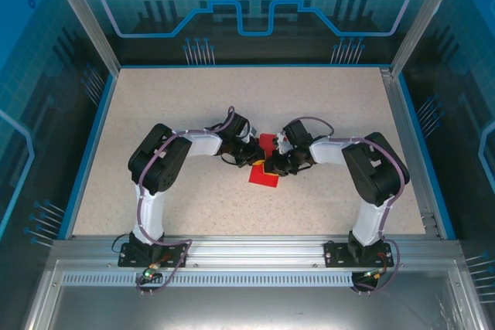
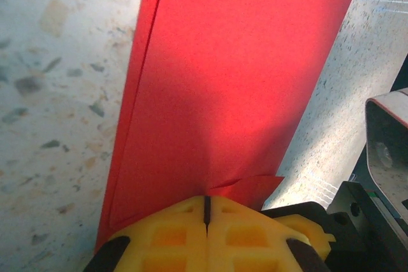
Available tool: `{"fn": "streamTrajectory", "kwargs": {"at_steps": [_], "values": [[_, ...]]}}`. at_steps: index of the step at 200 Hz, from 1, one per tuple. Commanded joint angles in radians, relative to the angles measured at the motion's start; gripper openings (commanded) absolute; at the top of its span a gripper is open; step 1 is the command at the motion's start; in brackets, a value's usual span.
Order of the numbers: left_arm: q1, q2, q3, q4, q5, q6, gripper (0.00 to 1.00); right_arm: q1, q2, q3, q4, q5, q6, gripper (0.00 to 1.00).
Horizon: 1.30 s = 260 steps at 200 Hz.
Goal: Fold a paper plane with a square sheet of paper (pick it up from the middle)
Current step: Fold the triangle a second time at the center of the table.
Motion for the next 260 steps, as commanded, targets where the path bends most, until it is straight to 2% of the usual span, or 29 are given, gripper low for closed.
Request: {"fn": "streamTrajectory", "kwargs": {"at_steps": [1,36,113,172,196,260], "values": [[0.000,-0.003,0.002,-0.044,-0.002,0.011,0.01,0.007,-0.068,-0.014,-0.064,-0.009,-0.018,0.17],[-0.002,-0.014,0.013,-0.042,0.005,0.014,0.03,0.009,-0.122,-0.046,-0.071,-0.028,-0.018,0.18],[-0.006,0.006,0.008,-0.045,0.014,0.016,0.04,0.009,-0.055,-0.125,-0.061,0.019,-0.004,0.17],[-0.006,-0.008,-0.003,-0.046,0.013,0.012,0.06,0.012,-0.191,-0.108,-0.107,-0.016,-0.018,0.19],[-0.007,-0.008,0.002,-0.046,0.017,0.016,0.07,0.024,-0.164,-0.112,-0.088,-0.058,-0.014,0.20],[-0.007,-0.003,0.003,-0.050,0.014,0.020,0.08,0.020,-0.087,-0.181,-0.051,0.004,-0.006,0.17]]}}
